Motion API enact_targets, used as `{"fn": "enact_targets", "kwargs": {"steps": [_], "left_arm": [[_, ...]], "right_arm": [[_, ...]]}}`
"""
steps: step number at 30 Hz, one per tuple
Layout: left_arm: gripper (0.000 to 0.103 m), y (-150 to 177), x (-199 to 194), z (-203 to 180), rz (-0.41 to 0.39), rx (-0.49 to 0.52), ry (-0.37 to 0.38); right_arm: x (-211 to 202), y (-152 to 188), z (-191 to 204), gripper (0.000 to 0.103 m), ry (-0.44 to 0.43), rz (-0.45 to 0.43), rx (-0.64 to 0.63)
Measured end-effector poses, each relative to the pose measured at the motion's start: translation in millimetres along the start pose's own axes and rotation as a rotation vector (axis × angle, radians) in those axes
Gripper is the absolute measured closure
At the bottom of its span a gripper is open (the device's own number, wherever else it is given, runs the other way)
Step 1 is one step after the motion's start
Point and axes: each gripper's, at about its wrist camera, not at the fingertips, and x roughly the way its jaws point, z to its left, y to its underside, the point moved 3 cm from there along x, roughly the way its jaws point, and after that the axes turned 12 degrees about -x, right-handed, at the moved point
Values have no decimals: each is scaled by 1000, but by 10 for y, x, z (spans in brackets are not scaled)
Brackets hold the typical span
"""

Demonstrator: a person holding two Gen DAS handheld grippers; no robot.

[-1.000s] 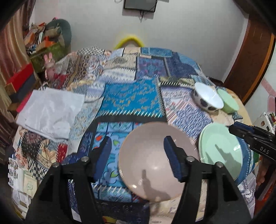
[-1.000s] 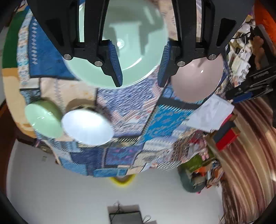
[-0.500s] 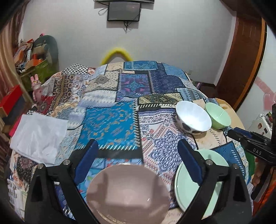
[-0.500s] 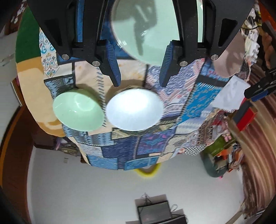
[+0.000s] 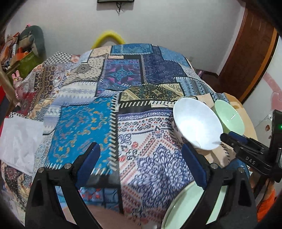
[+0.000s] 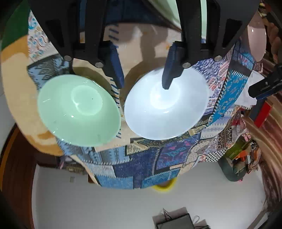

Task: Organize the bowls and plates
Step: 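Move both grippers to the white spotted bowl and close on its rim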

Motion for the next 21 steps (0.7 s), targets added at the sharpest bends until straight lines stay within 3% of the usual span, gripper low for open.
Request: {"fn": "enact_targets", "kwargs": {"steps": [9, 21], "left_arm": [[9, -145, 453, -248, 16, 51, -25], [42, -84, 892, -476, 118, 83, -10]], "right_arm": [[219, -18, 9, 73, -48, 52, 0], [258, -50, 179, 80, -140, 59, -101]]}}
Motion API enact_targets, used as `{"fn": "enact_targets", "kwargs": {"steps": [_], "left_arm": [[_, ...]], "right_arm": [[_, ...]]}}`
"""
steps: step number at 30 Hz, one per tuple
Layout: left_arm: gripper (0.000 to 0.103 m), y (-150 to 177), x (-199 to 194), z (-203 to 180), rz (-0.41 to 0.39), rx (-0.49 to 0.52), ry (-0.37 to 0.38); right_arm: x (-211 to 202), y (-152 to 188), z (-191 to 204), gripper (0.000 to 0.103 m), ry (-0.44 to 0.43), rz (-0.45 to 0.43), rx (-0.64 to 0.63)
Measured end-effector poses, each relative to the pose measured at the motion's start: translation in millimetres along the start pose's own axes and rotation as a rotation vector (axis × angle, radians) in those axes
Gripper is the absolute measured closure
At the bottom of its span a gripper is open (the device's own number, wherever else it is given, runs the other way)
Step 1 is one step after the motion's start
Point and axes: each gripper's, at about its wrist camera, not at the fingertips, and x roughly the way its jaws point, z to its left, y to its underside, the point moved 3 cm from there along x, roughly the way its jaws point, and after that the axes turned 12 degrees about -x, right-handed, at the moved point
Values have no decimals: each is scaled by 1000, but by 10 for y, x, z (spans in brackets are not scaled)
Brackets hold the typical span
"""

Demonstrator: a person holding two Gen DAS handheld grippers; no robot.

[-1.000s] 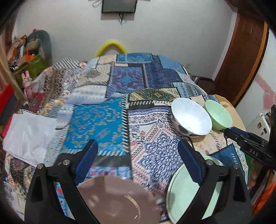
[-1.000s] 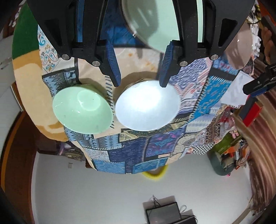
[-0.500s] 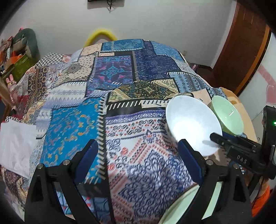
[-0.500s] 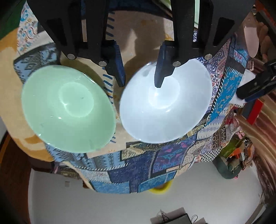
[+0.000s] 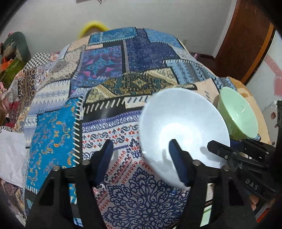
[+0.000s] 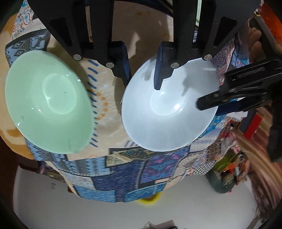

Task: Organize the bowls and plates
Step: 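Move both grippers to the white spotted bowl and close on its rim, then lift the white spotted bowl with both grippers and carry it over the pink bowl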

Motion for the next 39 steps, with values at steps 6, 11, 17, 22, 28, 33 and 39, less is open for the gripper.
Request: {"fn": "enact_targets", "kwargs": {"steps": [6, 11, 17, 22, 28, 33, 39], "left_arm": [[63, 51, 112, 48, 53, -16, 20], [88, 42, 187, 85, 59, -26, 3], [90, 35, 101, 57, 50, -18, 20], [90, 52, -27, -16, 33, 8, 14], [90, 114, -241, -68, 5, 12, 20], [90, 187, -489, -113, -20, 13, 30], [90, 300, -813, -139, -50, 13, 43]], "right_arm": [[35, -45, 45, 80, -37, -1, -4], [49, -59, 57, 80, -27, 3, -3], [37, -47, 93, 83, 24, 20, -24], [-96, -27, 100, 83, 22, 4, -5], [-303, -36, 155, 83, 30, -24, -3], [-539, -34, 232, 83, 34, -61, -5], [-762, -13, 378, 83, 34, -86, -18]]}}
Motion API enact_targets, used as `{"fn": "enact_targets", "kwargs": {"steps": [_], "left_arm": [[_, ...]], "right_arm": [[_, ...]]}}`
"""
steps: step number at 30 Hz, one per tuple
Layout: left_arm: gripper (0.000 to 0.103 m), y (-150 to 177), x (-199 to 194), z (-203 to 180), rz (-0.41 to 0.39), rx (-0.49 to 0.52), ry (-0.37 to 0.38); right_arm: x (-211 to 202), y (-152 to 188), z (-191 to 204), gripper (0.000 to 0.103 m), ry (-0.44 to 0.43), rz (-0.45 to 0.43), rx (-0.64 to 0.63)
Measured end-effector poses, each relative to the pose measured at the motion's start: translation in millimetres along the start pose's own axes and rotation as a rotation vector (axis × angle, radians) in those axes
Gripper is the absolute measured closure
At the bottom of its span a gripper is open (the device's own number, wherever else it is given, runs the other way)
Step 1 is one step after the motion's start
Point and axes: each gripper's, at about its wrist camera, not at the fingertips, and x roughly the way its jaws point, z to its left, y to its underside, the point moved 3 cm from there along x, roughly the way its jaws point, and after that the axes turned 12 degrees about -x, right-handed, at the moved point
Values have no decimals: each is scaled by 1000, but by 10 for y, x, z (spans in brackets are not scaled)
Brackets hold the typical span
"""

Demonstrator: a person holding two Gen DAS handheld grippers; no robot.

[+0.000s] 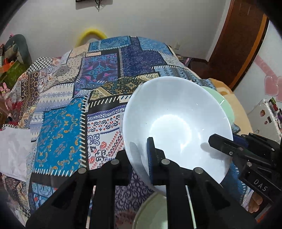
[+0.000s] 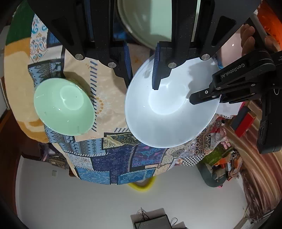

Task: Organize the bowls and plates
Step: 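Lift the white spotted bowl with both grippers and carry it over the pink bowl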

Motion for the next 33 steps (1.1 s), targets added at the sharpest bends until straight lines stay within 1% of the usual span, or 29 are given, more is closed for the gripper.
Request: {"fn": "enact_targets", "kwargs": {"steps": [7, 16, 21, 26, 33], "left_arm": [[89, 136, -403, 44, -43, 3, -4], [90, 378, -830, 185, -79, -13, -11], [90, 510, -1063, 300, -104, -29, -14], [90, 618, -1226, 442, -115, -56, -17], [90, 795, -1426, 685, -131, -94, -39]], "right_arm": [[-215, 14, 223, 83, -4, -24, -18], [-414, 105, 496, 83, -21, -49, -34], [-474, 133, 677, 83, -31, -58, -52], [-499, 146, 848, 83, -48, -62, -69], [-502, 197, 1123, 83, -75, -61, -104]]}}
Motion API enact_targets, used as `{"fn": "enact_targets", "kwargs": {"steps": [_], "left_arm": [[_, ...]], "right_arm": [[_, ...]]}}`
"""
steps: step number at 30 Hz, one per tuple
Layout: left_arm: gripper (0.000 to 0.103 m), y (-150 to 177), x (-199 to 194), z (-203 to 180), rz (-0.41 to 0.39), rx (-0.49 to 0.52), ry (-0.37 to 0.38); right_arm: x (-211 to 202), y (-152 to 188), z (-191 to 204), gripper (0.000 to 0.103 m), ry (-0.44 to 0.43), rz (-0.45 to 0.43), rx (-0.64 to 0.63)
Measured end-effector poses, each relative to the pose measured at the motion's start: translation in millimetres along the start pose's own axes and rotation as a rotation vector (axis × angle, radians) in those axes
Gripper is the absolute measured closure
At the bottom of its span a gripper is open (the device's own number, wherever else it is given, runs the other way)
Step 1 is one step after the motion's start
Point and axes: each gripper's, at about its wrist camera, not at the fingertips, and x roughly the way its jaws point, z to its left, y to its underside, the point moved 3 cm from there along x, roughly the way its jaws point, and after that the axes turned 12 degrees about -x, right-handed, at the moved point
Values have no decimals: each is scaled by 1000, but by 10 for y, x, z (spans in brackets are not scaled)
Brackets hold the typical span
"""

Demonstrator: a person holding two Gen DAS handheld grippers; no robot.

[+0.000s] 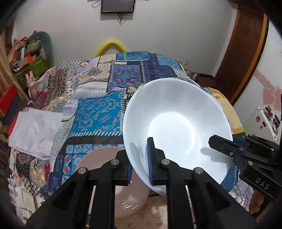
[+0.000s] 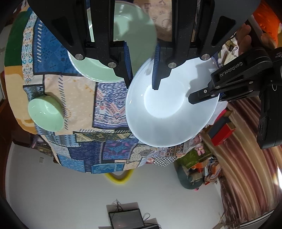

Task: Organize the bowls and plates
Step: 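Lift the white spotted bowl with both grippers and carry it over the pink bowl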

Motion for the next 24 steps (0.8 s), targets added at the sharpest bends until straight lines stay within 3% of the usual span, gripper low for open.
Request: {"fn": "enact_targets", "kwargs": {"steps": [11, 24], "left_arm": [[89, 176, -159, 427, -2, -47, -34], [89, 378, 47, 901, 60, -103, -68]], "right_arm": [[208, 25, 321, 83, -47, 28, -37], [553, 191, 597, 83, -99, 106, -39]]}}
